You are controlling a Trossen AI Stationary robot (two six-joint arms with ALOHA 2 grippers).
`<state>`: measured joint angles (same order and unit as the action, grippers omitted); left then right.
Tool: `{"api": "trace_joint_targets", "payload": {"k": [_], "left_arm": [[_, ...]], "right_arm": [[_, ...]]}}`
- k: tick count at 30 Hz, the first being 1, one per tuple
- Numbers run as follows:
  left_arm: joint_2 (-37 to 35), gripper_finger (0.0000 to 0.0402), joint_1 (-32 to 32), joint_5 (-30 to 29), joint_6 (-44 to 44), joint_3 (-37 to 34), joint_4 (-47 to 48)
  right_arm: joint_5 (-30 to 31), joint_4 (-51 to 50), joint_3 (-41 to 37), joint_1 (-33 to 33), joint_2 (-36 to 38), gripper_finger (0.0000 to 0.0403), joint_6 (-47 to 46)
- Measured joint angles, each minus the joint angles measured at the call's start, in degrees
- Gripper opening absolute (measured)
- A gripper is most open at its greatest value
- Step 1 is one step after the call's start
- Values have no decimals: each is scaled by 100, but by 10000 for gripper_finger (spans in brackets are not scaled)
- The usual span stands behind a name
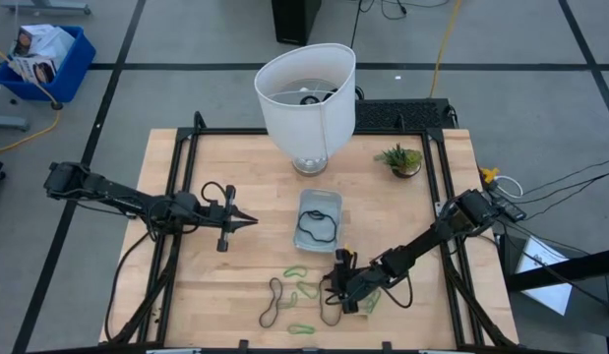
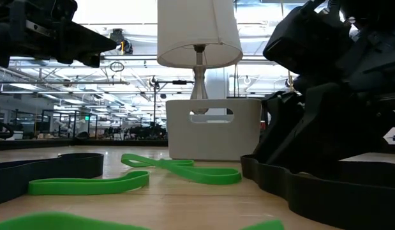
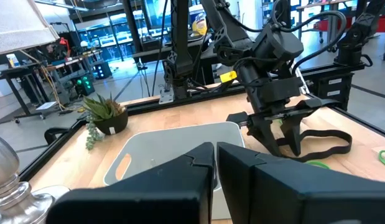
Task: Pick and place rubber bands into bin
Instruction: Put the black rubber band into the gray bin
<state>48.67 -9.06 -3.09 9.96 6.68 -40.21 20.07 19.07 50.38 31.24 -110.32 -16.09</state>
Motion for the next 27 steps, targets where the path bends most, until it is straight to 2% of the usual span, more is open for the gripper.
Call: {"api": "trace_joint_targets", "payload": {"k": [5,6,12,18,24,27], "left_arm": [[0,28,1,0,0,0,0],[0,28,0,0,0,0,0],[0,28,1,0,2,0,8],[0,28,1,0,2,0,24],[2,28,0,0,5,0,25],[0,28,0,0,42,0,62]], "right_arm": [[-277,85,-16,-2,126,27,231],[-361,91,-18,-5,177,14,302],[-353,-74,-16,-2,820,4,688],[51,-480,-11,-4,1915,3,1462],[1113,-1481,-27,-4,3032,2,2197],[1781,-1397,-225,-4,3403,2,2381]]}}
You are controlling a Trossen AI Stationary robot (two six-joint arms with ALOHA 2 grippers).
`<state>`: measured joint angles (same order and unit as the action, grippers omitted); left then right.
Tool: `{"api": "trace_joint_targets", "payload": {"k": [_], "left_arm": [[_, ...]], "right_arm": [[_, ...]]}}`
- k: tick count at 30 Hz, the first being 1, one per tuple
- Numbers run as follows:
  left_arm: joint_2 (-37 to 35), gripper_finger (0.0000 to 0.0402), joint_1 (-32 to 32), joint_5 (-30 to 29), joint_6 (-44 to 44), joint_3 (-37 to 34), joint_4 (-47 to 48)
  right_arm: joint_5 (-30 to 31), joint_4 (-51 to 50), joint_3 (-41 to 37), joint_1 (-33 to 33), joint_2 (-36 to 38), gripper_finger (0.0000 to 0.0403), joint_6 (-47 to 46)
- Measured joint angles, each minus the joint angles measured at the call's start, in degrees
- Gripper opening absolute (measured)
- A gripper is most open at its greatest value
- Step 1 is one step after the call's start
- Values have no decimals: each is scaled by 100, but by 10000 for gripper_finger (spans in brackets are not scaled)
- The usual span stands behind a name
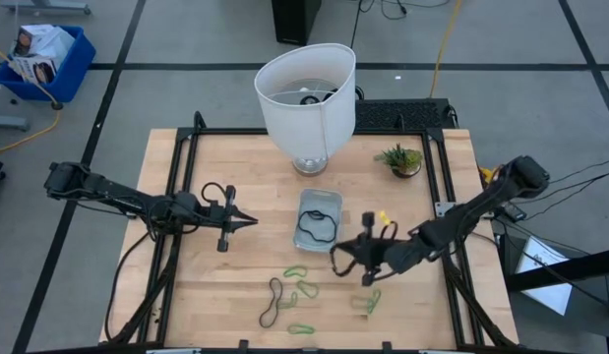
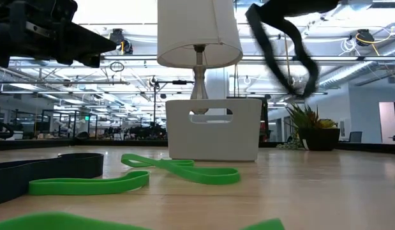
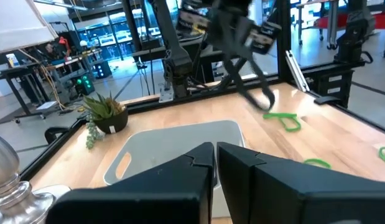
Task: Pick and place rubber bands into bin
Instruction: Put the black rubber band into the gray bin
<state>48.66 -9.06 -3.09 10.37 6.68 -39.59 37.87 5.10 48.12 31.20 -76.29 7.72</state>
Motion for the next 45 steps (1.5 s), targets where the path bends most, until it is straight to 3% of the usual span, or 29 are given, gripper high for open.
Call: {"api": "trace_joint_targets", "payload": {"k": [3,9,17,23,37,45], "left_arm": [[2,28,2,0,0,0,101],[2,28,2,-2,223,0,206],[2,28,2,-287,309,0,257],[0,28,2,-448,315,0,257],[1,28,2,-455,313,0,241],[2,28,2,-508,313,0,202]], "right_arm": [[275,383,-352,0,252,2,237],[272,1288,-1359,-4,785,1,302],[803,3162,-2901,-16,1639,1,269],[1034,4652,-3657,-17,1856,1,391],[977,5807,-3625,-575,1528,0,621],[-216,5351,-2728,-1380,888,0,699]]}}
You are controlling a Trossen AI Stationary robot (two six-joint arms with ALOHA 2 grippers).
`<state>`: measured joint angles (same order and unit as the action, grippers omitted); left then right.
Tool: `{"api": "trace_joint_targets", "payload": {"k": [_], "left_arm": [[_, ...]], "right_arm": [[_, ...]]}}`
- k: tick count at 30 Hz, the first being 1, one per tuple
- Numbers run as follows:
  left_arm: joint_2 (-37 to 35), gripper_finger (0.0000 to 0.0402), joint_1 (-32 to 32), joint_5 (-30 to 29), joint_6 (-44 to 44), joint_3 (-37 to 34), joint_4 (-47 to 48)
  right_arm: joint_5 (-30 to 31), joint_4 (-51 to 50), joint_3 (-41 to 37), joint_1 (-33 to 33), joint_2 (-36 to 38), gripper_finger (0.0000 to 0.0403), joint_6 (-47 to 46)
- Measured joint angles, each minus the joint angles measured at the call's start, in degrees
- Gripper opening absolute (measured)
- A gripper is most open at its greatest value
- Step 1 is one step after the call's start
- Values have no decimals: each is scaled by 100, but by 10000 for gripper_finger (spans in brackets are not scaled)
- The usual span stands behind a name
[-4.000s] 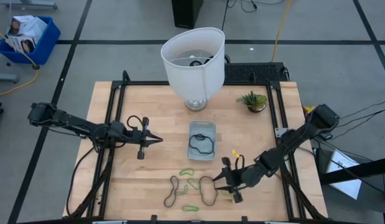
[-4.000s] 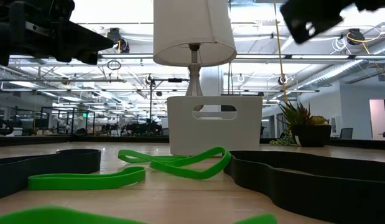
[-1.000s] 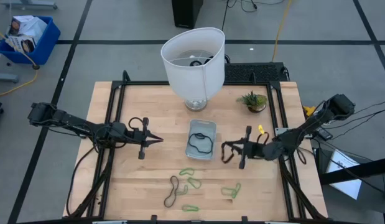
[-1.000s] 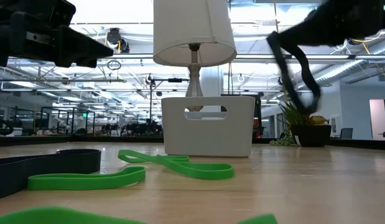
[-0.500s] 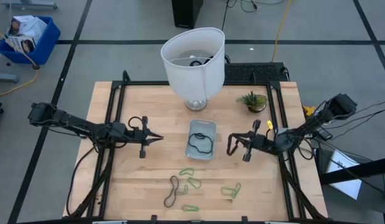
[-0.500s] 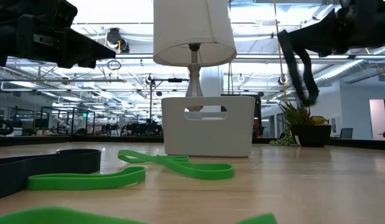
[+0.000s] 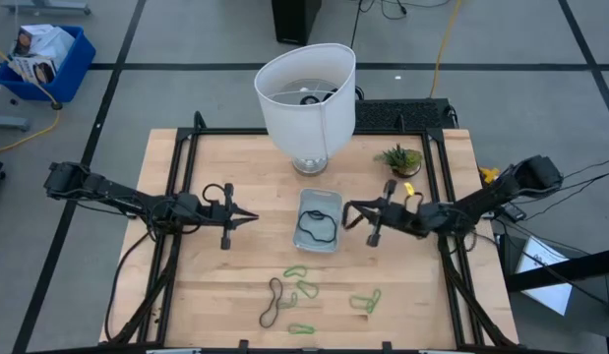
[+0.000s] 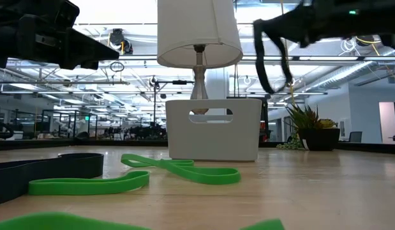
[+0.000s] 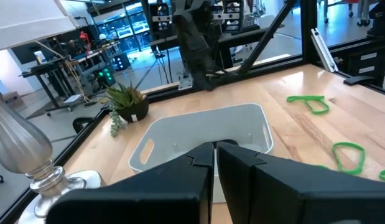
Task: Pick and place rubber bands into bin
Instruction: Put the black rubber band into the gray bin
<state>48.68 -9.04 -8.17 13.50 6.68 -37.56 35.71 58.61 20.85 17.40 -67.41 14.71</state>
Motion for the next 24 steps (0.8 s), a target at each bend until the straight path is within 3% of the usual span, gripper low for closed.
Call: {"api": "trace_joint_targets", "payload": {"k": [5,10,19,24], "left_arm": [[1,28,0,-1,0,0,0],[-1,28,0,-1,-10,0,1],[-2,28,0,1,-22,0,19],[0,28,0,1,-26,-2,26]], "right_arm": [[-439,-878,777,-447,-571,0,-121],[-761,-1091,1247,-754,-1250,0,-201],[-1047,-1064,1359,-1080,-2064,2,-708],[-1137,-1219,1355,-1061,-2163,26,-822]]}}
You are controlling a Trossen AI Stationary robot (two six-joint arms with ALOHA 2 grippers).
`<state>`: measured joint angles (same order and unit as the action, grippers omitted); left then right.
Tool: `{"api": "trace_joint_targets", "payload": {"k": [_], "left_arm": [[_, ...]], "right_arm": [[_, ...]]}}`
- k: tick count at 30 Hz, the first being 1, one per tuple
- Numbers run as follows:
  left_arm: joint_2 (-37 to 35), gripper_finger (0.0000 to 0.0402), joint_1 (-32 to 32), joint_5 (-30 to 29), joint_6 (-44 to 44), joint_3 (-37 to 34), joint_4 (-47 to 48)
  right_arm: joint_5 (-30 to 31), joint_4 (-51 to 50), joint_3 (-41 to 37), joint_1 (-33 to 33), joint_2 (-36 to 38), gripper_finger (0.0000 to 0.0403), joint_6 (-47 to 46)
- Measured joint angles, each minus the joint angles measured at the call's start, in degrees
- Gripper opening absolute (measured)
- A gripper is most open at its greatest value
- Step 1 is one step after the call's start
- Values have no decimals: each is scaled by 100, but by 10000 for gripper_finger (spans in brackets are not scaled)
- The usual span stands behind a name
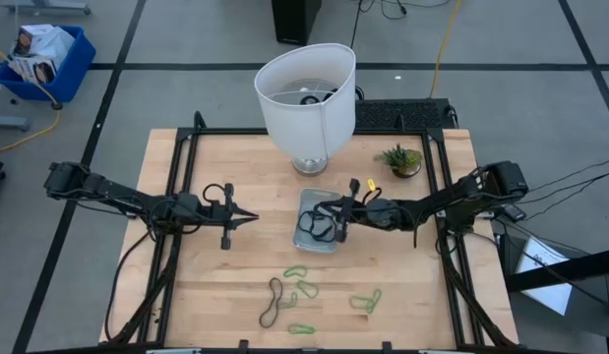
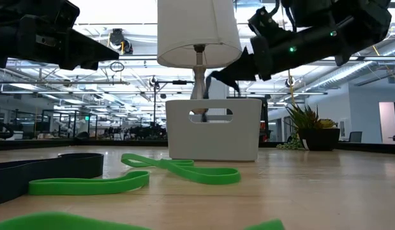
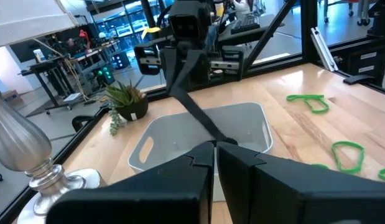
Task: Pick and place rubber bands into bin
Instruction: Put the black rubber band into the gray bin
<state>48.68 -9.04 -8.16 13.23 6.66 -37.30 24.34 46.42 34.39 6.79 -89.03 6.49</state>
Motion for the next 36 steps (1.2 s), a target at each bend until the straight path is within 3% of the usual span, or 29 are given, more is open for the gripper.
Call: {"api": "trace_joint_targets", "payload": {"k": [3,11,16,24,33,36], "left_arm": [[1,28,0,0,0,0,0],[-1,28,0,2,0,0,-2],[0,28,0,2,0,0,0],[1,28,0,4,-26,0,31],[0,28,0,4,-24,0,31],[-1,28,0,6,-2,0,31]], "right_arm": [[-352,-20,0,2,2,52,-47],[-340,-128,0,-9,2,153,-569],[-339,-201,0,-7,2,195,-584],[-344,-376,0,-7,3,235,-682],[-369,-1335,7,-69,15,261,-1186],[-492,-1927,351,-23,68,263,-1214]]}}
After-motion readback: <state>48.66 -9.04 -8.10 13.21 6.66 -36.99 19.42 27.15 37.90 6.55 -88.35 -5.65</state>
